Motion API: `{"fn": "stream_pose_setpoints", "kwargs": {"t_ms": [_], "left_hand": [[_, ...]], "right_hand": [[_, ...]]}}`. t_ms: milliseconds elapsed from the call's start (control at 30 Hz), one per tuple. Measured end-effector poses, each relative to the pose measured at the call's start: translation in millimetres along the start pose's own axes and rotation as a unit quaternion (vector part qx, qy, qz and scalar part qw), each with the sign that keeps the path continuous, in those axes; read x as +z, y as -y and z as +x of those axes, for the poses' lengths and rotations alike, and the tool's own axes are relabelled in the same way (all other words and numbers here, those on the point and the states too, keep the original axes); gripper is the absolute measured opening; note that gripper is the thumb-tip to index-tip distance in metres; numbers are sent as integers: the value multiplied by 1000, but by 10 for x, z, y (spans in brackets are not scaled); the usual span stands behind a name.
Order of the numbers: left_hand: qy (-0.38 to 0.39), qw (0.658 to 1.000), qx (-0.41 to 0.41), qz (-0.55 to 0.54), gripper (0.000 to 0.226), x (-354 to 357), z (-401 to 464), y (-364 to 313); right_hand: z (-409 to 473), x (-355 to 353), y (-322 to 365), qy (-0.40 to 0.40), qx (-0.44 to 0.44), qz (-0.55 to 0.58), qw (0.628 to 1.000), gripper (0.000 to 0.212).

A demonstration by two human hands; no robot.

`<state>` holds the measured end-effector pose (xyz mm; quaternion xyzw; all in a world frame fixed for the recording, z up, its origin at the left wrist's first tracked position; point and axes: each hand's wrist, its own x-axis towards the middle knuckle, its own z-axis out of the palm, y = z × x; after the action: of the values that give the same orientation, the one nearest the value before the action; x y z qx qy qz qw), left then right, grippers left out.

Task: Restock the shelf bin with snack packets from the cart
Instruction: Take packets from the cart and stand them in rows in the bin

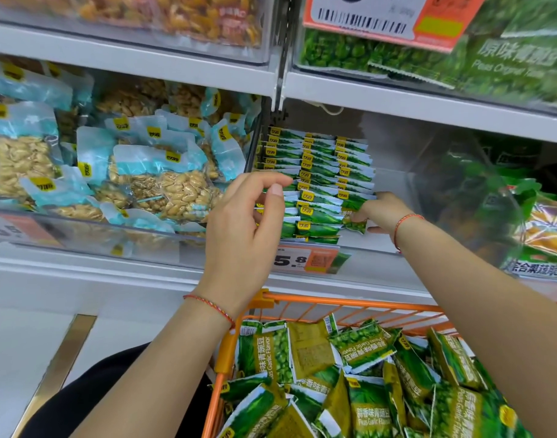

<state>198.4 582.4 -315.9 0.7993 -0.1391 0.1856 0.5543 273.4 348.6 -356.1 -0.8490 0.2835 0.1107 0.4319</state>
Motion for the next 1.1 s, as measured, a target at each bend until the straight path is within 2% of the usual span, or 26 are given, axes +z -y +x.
{"fn": "stream_pose_setpoints", "kwargs": {"t_ms": [67,133,200,267,333,367,433,567,633,800,867,1000,1033,1100], "left_hand": [[0,1000,-5,0,21,-6,1,4],[4,1000,-9,-2,21,-10,0,8],[6,1000,-7,1,21,-12,-1,18],[7,1000,-6,3,21,-11,-4,19],[8,1000,-17,-5,21,-10,-3,17],[8,1000,-25,-14,22,-10,1,14],[6,999,-35,-31,25,-8,9,14],[10,999,-26,-17,28,-2,20,31],[12,1000,-23,-13,29,4,25,35],[2,998,-38,-48,24,-11,74,24],[-1,998,-38,-51,22,-20,89,13],[4,998,-42,-55,19,-36,30,-53],[13,997,-45,-55,18,-49,-9,-70],[52,997,-42,-31,18,-103,-104,-110]], "right_hand": [[-32,14,46,-2,0,-4,1000,43],[-75,-2,74,-4,5,-8,1000,20],[-99,-34,64,9,12,26,1000,32],[-104,-77,50,-1,42,115,992,31],[-51,-123,28,4,88,256,963,15],[-19,-157,31,17,101,307,946,23],[103,-224,21,21,110,373,921,54],[255,-230,68,24,101,440,892,75],[236,-130,146,56,86,484,869,75],[191,-52,238,83,83,487,865,72],[206,-96,223,65,84,464,879,72],[109,-210,286,-67,62,318,944,70],[28,-271,282,-94,47,287,952,63],[-233,-399,259,-162,-56,233,957,28]]}}
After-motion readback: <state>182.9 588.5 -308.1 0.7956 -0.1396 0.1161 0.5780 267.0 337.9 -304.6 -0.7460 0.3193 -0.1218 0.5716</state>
